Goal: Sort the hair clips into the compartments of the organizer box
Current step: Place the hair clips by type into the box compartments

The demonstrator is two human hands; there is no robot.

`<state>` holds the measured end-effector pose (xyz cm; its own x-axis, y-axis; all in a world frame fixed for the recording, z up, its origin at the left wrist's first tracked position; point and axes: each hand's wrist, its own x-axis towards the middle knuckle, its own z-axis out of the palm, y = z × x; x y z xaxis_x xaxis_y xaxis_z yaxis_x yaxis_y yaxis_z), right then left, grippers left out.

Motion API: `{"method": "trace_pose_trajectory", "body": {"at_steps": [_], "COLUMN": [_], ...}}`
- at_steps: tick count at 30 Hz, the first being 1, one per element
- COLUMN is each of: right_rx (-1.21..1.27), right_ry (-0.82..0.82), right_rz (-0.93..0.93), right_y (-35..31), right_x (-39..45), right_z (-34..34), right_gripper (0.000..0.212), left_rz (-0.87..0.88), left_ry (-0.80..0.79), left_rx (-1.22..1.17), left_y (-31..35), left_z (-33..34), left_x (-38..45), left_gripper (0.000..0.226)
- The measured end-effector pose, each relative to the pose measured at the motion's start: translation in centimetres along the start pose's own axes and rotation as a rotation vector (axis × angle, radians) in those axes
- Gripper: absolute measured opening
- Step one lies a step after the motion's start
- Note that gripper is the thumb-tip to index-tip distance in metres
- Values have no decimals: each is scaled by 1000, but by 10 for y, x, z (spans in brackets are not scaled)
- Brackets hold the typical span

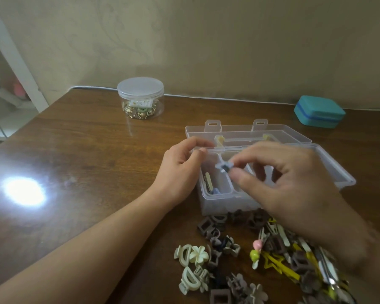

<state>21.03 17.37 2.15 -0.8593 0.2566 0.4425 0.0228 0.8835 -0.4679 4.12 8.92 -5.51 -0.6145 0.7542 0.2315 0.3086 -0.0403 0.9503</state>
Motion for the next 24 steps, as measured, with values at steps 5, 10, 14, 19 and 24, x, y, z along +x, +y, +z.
{"method": "trace_pose_trajectory", "body": {"at_steps": [5, 10, 14, 19, 24], "right_rx": [-116, -55, -62, -321, -439], "right_ry": [47, -45, -433, -868, -807], "right_rz": [84, -23, 32, 116, 3], "right_y": [4, 2, -3, -12, -7], "right_x": [5, -3, -10, -16, -19], "right_z": [21, -4, -33, -31, -16], "right_gripper": [22, 15, 18, 34, 29], "left_rz": [16, -4, -15, -13, -15], "left_ry": [4, 12, 0, -1, -2], "left_rx": [26, 27, 15, 1, 4], "left_y": [2, 1, 2, 5, 5], "left_z": [0, 0, 0, 0, -1], "left_x": [-1, -1, -1, -1, -1], "left_gripper": [31, 27, 27, 27, 27]}}
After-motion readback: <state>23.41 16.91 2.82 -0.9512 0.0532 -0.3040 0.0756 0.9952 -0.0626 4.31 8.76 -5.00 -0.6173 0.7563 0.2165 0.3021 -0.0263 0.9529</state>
